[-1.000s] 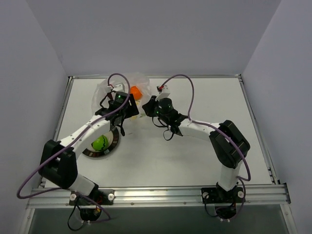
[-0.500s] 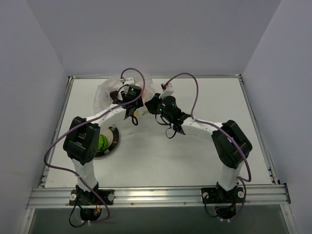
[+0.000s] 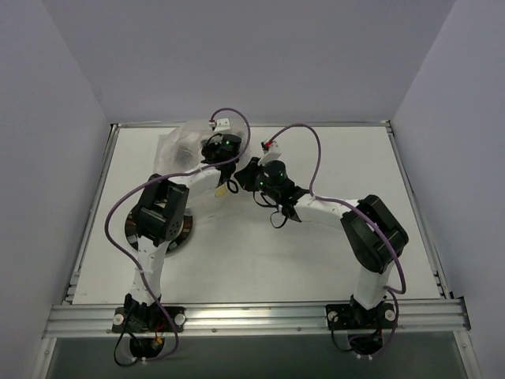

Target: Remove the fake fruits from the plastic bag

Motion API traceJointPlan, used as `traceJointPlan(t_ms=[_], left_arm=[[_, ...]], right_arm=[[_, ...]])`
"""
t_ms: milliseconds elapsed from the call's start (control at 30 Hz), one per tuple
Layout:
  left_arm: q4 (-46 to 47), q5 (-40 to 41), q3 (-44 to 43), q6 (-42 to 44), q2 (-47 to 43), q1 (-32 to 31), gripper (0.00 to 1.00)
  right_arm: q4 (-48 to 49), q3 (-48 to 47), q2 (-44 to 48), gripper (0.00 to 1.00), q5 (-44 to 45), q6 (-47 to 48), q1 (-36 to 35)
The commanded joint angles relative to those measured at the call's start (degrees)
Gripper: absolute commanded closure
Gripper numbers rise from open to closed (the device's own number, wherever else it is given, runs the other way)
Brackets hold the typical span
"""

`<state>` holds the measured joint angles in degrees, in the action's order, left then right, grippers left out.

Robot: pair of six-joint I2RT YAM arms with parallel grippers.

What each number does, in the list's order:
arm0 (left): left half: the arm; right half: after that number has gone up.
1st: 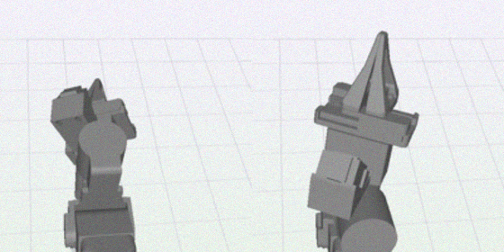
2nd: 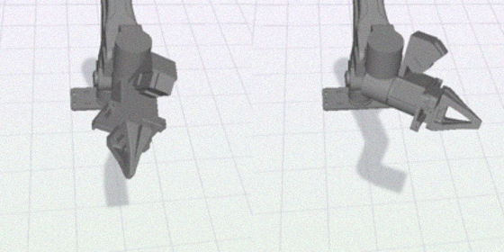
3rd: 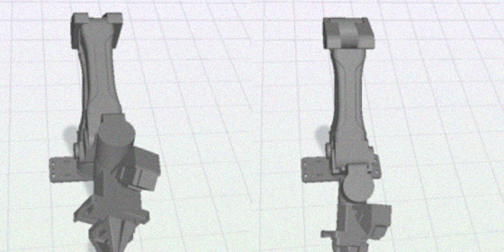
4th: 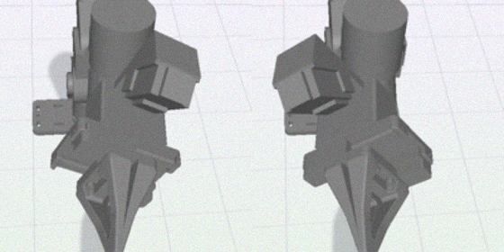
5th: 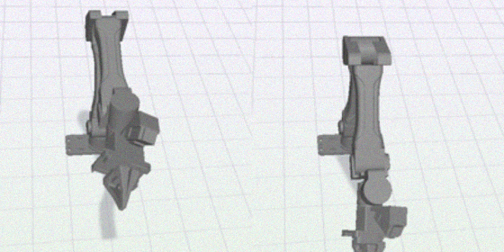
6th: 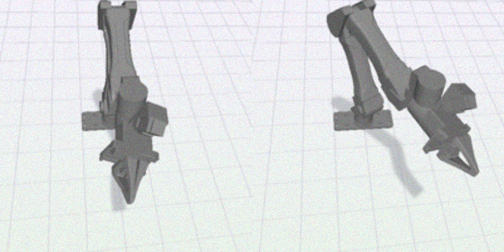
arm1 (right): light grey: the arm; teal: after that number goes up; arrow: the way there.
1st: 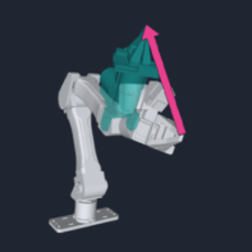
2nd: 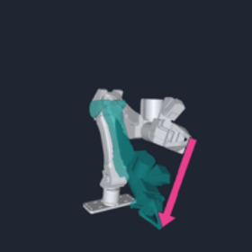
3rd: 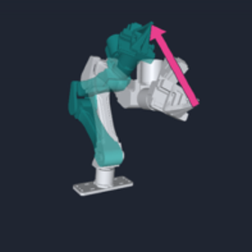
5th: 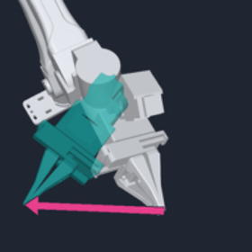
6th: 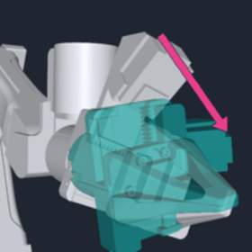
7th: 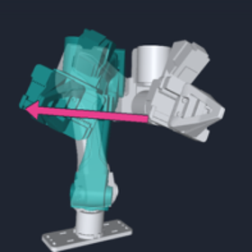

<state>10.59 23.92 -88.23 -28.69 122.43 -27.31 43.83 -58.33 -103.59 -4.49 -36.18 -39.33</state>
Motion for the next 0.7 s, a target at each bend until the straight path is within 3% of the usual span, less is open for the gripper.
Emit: traceJointPlan(t_ms=[0,267,467,667], left_arm=[[4.3,3.0,-4.7,2.3,1.3,0.8,0.06],[2.3,2.8,-15.3,1.0,9.9,3.8,0.06],[3.7,6.7,-15.0,1.2,10.7,4.0,0.06],[-0.6,1.8,-21.8,-2.0,16.9,6.4,0.05]], right_arm=[[2.8,-0.4,1.4,1.00,-2.3,0.1,0.6],[3.2,-1.9,-2.3,1.00,-7.4,1.2,0.8],[5.0,-1.4,-4.2,1.00,-9.0,0.5,3.0],[7.0,-1.3,-5.7,1.00,-10.9,-1.1,5.3]])
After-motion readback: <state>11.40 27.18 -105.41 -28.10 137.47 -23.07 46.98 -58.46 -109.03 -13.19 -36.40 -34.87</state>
